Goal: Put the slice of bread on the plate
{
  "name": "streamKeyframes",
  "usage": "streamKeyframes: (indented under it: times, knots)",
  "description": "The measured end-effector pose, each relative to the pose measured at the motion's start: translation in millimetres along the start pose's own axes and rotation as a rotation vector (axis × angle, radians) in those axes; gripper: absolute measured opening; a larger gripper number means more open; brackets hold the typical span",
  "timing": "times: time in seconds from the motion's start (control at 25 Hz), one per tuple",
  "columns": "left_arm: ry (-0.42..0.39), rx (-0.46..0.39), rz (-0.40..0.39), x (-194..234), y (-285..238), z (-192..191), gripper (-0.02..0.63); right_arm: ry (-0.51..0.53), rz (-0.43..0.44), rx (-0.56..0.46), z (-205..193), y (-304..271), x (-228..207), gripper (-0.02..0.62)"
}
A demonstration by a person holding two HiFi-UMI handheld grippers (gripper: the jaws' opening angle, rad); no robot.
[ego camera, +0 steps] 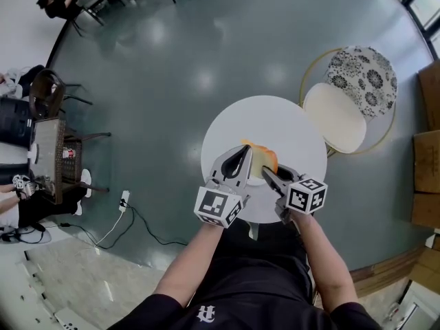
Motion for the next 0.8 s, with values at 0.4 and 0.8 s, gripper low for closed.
streamKeyframes:
  times: [0.4,0.8]
  knots:
    - [-0.005,0.05,0.03,5,-4,-28,0.006,-0.151,0.079,0.062,-33,-15,-31,0.095]
    - [0.002,0.068,0.051,10,3,-38,0.006,-0.135,-0.037,0.139,-41,-23,-62,0.108]
Point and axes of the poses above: the fingertips, and each gripper's own axes: y backward along the fingers, x to its left, z out of its top, the point moved 2 cm from there along y, backward along the fingers, and after that the axes turned 9 degrees about y, right-handed, at the moved point
